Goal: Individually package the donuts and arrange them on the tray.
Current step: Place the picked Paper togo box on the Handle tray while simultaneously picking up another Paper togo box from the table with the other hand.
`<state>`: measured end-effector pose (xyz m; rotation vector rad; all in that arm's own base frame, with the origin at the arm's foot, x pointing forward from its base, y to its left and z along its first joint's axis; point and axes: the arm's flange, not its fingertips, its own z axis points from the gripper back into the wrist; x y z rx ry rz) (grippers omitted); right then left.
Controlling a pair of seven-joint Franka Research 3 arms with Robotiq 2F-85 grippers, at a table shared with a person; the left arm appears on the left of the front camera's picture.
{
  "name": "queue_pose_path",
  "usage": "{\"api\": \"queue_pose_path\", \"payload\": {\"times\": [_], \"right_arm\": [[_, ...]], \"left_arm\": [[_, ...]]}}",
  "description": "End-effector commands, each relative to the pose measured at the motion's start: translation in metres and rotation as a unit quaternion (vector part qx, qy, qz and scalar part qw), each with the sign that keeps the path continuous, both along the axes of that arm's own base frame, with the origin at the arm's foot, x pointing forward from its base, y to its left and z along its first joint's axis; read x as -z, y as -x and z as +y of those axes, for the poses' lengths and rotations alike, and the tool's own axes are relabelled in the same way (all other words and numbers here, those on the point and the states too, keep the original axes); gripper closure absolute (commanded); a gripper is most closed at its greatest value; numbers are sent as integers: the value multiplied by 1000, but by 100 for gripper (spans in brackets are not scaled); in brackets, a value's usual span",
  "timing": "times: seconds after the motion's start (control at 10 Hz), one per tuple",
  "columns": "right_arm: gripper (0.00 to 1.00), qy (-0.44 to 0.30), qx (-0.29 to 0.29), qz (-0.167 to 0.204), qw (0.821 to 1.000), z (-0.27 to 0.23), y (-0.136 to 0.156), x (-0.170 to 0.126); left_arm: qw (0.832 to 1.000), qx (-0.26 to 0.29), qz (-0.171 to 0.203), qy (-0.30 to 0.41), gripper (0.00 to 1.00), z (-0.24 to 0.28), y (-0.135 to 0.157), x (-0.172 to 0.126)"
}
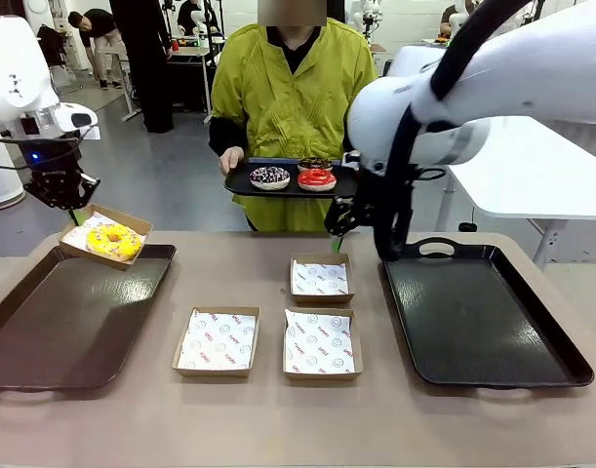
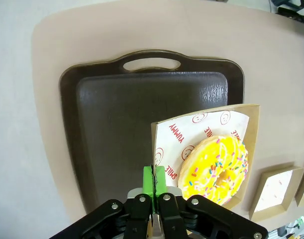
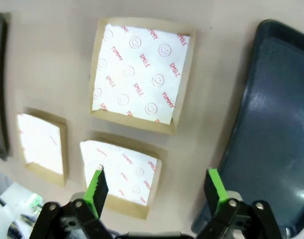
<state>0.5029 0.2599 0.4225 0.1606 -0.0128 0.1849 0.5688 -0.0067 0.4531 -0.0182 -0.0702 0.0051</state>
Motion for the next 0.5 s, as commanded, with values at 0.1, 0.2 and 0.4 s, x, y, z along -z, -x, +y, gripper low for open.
{"api": "queue_pose_path", "payload": {"times": [0.1,0.2,0.4], "right_arm": [[0,47,38,15,998,30,-32,22],[0,46,60,10,997,32,-38,32],[0,34,78,-2,996,29,-48,49]], "left_arm": [[1000,-16,-9,24,99,3,-8,29],[999,-18,-9,33,99,5,-10,35],[999,-15,1,36,99,7,-16,50]]}}
